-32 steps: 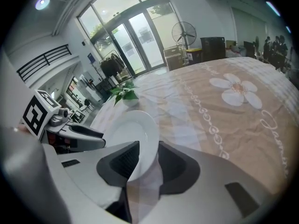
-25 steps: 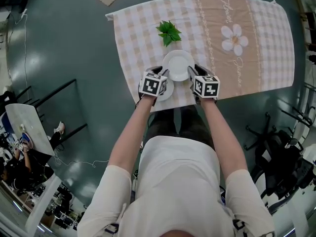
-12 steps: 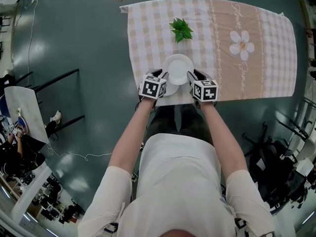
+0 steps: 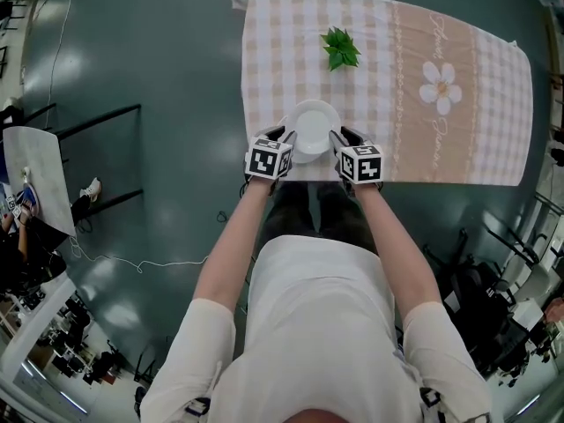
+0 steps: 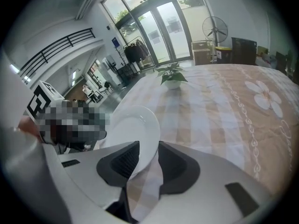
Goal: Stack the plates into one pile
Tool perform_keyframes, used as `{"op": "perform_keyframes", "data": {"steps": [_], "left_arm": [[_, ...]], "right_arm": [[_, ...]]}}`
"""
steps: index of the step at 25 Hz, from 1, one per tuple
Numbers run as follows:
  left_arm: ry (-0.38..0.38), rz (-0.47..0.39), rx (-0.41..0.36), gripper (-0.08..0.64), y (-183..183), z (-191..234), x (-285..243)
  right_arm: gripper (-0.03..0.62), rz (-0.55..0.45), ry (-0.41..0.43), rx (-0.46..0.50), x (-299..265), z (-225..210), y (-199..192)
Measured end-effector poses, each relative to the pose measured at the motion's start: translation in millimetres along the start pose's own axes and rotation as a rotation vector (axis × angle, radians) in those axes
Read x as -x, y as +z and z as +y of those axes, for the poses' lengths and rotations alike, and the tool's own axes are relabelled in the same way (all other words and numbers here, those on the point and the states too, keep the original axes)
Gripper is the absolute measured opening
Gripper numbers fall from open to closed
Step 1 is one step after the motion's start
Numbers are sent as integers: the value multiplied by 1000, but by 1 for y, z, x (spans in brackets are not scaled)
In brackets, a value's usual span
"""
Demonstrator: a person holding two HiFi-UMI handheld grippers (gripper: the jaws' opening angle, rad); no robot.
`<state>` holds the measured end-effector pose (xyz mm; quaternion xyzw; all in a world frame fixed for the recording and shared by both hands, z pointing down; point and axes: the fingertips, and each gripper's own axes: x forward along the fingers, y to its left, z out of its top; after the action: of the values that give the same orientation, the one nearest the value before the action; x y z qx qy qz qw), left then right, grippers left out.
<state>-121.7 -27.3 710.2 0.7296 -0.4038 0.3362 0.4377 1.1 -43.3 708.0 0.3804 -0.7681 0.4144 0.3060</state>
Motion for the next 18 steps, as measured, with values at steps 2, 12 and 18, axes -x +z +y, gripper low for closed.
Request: {"op": "perform_keyframes", "data": {"steps": [2, 12, 18], "left_arm": [[7, -5, 18, 117, -6, 3, 3], [37, -24, 92, 117, -35, 18, 10], [51, -21, 106, 117, -48, 25, 10]], "right_arm": [[146, 12, 11, 14, -2, 6, -4], [146, 66, 50, 81, -14, 27, -21], [146, 92, 64, 142, -21, 34, -27]]}}
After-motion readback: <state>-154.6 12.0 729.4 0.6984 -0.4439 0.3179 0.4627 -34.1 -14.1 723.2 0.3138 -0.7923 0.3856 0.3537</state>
